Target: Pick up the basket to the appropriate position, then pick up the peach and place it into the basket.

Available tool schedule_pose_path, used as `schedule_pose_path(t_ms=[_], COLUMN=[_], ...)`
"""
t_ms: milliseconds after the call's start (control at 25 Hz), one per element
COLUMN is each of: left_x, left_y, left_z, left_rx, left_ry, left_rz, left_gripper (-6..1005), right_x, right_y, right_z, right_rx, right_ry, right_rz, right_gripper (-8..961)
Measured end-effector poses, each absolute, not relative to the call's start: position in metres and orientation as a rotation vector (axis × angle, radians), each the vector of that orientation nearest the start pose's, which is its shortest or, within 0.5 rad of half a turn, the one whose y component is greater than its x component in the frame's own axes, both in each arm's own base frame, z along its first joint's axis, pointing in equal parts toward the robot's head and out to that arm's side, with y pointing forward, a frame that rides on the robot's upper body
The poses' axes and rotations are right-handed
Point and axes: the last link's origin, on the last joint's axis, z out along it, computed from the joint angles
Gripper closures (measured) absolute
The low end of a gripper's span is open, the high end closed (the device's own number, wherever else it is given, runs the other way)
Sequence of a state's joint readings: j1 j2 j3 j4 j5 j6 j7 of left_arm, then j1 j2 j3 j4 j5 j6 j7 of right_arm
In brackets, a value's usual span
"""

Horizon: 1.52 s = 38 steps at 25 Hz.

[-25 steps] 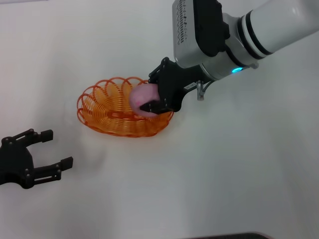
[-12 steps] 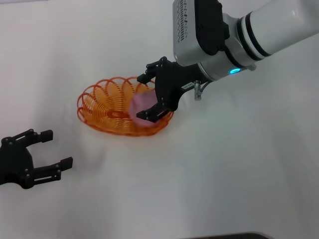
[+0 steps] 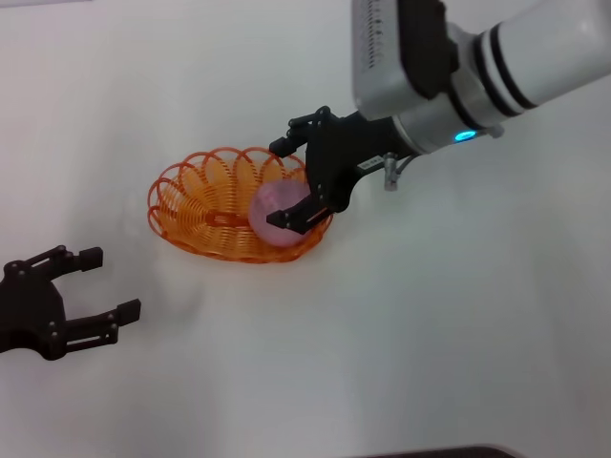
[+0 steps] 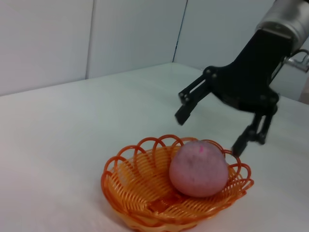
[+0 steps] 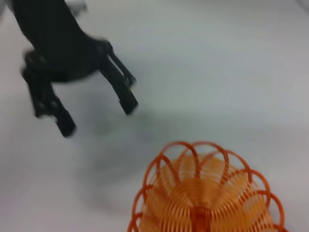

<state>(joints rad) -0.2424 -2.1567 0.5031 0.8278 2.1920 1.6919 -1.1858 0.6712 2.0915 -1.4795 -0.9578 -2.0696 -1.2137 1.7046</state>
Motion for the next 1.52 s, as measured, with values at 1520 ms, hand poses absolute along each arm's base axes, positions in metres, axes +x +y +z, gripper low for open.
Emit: schedule_pose_path(t_ms=[1520], left_x=[-0.333], left_y=[0.232], left_z=[0.005], left_rx=[-2.652], left_ry=[-0.687], left_rz=[-0.587], left_gripper=[112], right_x=[0.299], right_y=[0.266], right_z=[-0.021], right_rx=[-2.774], right_ry=[0.329], right_rz=[0.625], right_gripper=[0])
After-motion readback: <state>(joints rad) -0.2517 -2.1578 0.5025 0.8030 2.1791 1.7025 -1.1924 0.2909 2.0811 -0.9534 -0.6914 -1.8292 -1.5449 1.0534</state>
